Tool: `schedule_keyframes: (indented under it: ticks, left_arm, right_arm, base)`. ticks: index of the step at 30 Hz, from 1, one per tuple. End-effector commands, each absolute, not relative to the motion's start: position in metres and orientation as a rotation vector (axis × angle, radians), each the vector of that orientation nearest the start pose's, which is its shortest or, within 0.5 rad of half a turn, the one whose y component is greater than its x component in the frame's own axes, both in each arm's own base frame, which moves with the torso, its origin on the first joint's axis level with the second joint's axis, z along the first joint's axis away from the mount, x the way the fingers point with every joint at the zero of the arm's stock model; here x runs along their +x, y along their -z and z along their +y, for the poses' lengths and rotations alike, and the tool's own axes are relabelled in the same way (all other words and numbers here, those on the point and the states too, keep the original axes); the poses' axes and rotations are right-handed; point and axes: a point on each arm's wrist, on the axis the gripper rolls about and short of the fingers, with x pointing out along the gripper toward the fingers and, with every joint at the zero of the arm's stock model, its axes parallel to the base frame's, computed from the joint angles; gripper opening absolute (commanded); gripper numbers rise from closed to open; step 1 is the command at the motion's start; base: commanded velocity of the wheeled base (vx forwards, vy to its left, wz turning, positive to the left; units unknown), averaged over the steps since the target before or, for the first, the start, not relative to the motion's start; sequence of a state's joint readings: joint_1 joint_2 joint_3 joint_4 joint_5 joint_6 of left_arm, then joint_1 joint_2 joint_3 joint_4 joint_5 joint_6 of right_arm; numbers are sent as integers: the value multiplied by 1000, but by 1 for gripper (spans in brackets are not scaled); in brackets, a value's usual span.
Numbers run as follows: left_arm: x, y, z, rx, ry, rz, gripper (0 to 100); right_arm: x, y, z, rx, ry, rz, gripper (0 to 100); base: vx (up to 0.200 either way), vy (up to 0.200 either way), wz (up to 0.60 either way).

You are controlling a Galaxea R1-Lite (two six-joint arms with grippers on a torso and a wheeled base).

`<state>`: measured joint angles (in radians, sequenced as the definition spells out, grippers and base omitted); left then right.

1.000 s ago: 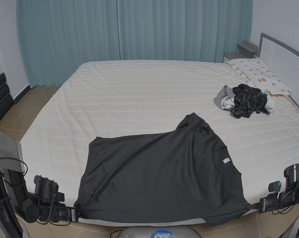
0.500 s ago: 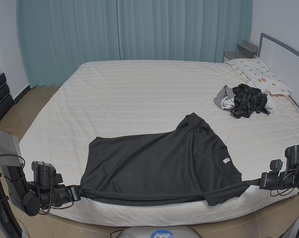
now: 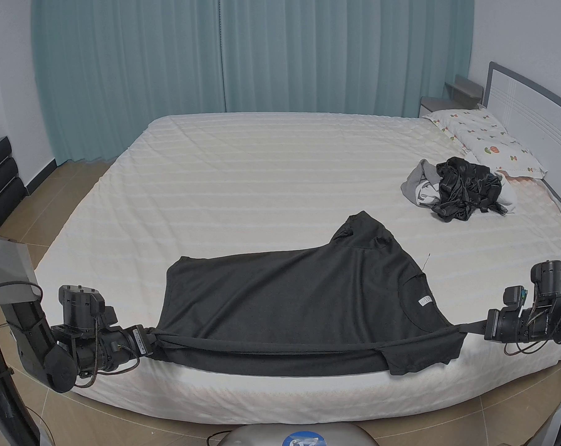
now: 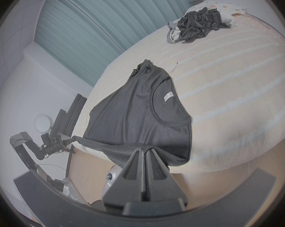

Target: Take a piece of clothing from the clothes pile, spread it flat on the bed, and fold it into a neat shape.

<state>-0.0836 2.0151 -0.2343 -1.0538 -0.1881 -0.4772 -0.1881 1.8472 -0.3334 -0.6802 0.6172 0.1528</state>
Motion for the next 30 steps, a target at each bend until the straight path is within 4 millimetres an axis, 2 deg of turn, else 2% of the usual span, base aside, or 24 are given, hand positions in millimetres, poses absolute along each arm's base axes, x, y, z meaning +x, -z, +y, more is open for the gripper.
schedule_keyframes:
  ticks: [1,8,13,16,20,30]
  left_arm:
    - [235,-37,-22,-492,80,762,0]
    - [226,-45,-21,-476,47,896,0]
    - [235,-48,-21,-482,32,934,0]
    - [247,-54,-20,-492,30,900,0]
    - [255,-53,-19,-520,14,896,0]
    - [284,-38,-21,-558,-7,918,0]
  right_arm:
    - [226,-50,-30,466,-346,793,0]
    - [212,-50,-28,465,-346,804,0]
    - [210,-50,-27,464,-347,801,0]
    - [214,-52,-28,463,-348,792,0]
    - [220,-52,-28,463,-352,791,0]
    - [255,-36,-30,466,-358,818,0]
  base:
    - [0,0,0]
    - [0,0,0]
    - [0,0,0]
    - [0,0,0]
    - [0,0,0]
    - [0,0,0]
